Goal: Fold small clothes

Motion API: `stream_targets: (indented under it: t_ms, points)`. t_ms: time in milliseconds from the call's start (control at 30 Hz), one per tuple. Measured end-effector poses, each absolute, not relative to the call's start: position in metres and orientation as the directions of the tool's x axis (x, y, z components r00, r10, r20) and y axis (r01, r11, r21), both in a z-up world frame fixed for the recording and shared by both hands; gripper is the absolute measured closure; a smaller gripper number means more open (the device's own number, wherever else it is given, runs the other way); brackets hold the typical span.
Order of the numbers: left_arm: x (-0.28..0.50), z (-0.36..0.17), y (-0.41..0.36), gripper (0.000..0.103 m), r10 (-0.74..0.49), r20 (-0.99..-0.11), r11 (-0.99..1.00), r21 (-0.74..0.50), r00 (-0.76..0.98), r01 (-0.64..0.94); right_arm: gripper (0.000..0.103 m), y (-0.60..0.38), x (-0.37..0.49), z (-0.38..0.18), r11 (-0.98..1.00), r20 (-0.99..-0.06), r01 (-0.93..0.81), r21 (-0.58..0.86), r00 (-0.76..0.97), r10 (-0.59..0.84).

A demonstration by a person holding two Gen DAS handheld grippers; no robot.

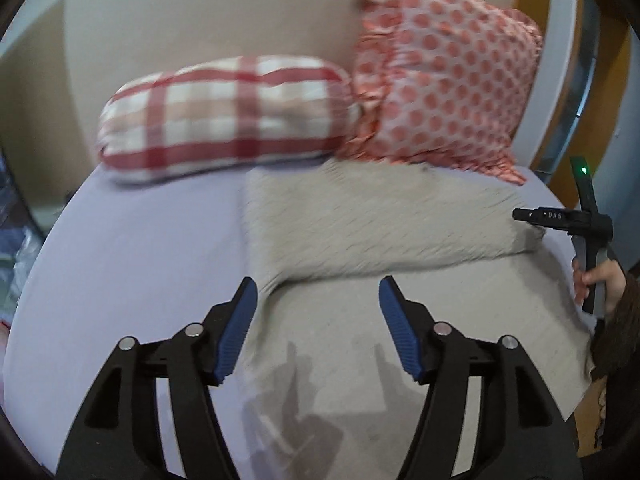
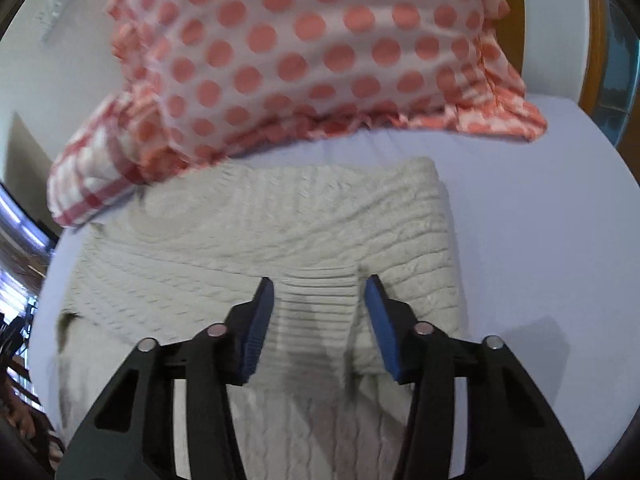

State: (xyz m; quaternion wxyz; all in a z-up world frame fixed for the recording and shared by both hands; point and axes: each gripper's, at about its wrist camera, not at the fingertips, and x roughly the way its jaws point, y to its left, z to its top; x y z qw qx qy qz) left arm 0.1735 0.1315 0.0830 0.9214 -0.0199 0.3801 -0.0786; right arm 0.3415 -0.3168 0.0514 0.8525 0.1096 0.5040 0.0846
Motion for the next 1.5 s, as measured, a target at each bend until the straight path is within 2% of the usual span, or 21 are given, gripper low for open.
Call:
stream_targets:
  t_ms: [33,100,267,333,367,400,433,467,500,633,700,867,1033,1100,1233,1300,1400,1467,1500]
  points:
    - [0.169,0.08,0.14,0.039,-0.158,-0.702,0.987,-0.107,0.695,0.116,0.073,-0.317,0.343,0.045,0.961,-0.848,-0.027,0.274,0.465,0.255]
    - [0.163,0.076,0.156,0.039,-0.164,-0.706,0.986,-0.128,0.689,0.103,0.094,-0.313,0.339,0.041,0.96,-0.84,-0.053,0.274,0.472,0.266]
    - [0.167,0.064,0.161,0.039,-0.193,-0.71,0.98,-0.167,0.677,0.105,0.094,-0.31,0.346,0.067,0.97,-0.777,-0.053,0.236,0.589,0.221]
    - [0.166,0.06,0.16,0.039,-0.195,-0.718,0.98,-0.165,0.669,0.109,0.091,-0.304,0.353,0.064,0.979,-0.804,-0.072,0.191,0.561,0.199]
    - [0.163,0.059,0.161,0.039,-0.195,-0.721,0.98,-0.162,0.665,0.111,0.08,-0.303,0.352,0.063,0.981,-0.822,-0.07,0.179,0.537,0.189]
    - [0.159,0.057,0.163,0.039,-0.194,-0.723,0.981,-0.16,0.663,0.113,0.063,-0.305,0.347,0.063,0.981,-0.83,-0.064,0.183,0.525,0.189]
    - [0.156,0.056,0.165,0.039,-0.193,-0.725,0.981,-0.158,0.661,0.113,0.05,-0.309,0.34,0.066,0.98,-0.831,-0.059,0.192,0.521,0.194]
    - [0.149,0.054,0.17,0.039,-0.192,-0.728,0.981,-0.157,0.658,0.113,0.025,-0.316,0.327,0.073,0.976,-0.822,-0.056,0.212,0.53,0.209]
    - [0.142,0.052,0.174,0.039,-0.193,-0.731,0.981,-0.158,0.655,0.112,0.021,-0.323,0.313,0.079,0.971,-0.806,-0.06,0.233,0.546,0.227]
    - [0.112,0.043,0.188,0.039,-0.214,-0.756,0.976,-0.184,0.619,0.112,0.022,-0.348,0.254,0.087,0.951,-0.787,-0.072,0.302,0.545,0.291]
    - [0.098,0.038,0.19,0.039,-0.222,-0.764,0.974,-0.199,0.606,0.106,0.031,-0.361,0.225,0.077,0.934,-0.795,-0.058,0.352,0.509,0.331]
    - [0.072,0.021,0.183,0.039,-0.278,-0.783,0.959,-0.258,0.557,0.116,0.045,-0.368,0.171,0.051,0.915,-0.815,-0.033,0.402,0.442,0.374]
    - [0.052,0.016,0.167,0.038,-0.333,-0.777,0.942,-0.298,0.535,0.154,0.056,-0.366,0.138,0.048,0.872,-0.767,-0.068,0.485,0.445,0.462]
    - [0.044,0.015,0.163,0.037,-0.358,-0.769,0.933,-0.322,0.529,0.163,0.064,-0.361,0.126,0.047,0.852,-0.748,-0.104,0.513,0.433,0.503]
    - [0.027,0.015,0.151,0.036,-0.417,-0.76,0.908,-0.372,0.498,0.192,0.07,-0.353,0.103,0.042,0.788,-0.692,-0.154,0.596,0.398,0.602]
    - [0.02,0.015,0.144,0.036,-0.419,-0.766,0.907,-0.372,0.487,0.196,0.081,-0.35,0.094,0.038,0.748,-0.661,-0.17,0.642,0.373,0.652]
    - [0.013,0.015,0.137,0.042,-0.403,-0.78,0.915,-0.359,0.478,0.185,0.085,-0.344,0.086,0.035,0.72,-0.634,-0.184,0.669,0.364,0.682]
    - [0.01,0.015,0.136,0.051,-0.395,-0.788,0.918,-0.36,0.473,0.166,0.088,-0.344,0.082,0.033,0.71,-0.619,-0.181,0.681,0.375,0.69]
    - [0.01,0.015,0.137,0.061,-0.386,-0.793,0.921,-0.357,0.472,0.153,0.091,-0.345,0.081,0.031,0.705,-0.613,-0.177,0.686,0.382,0.692]
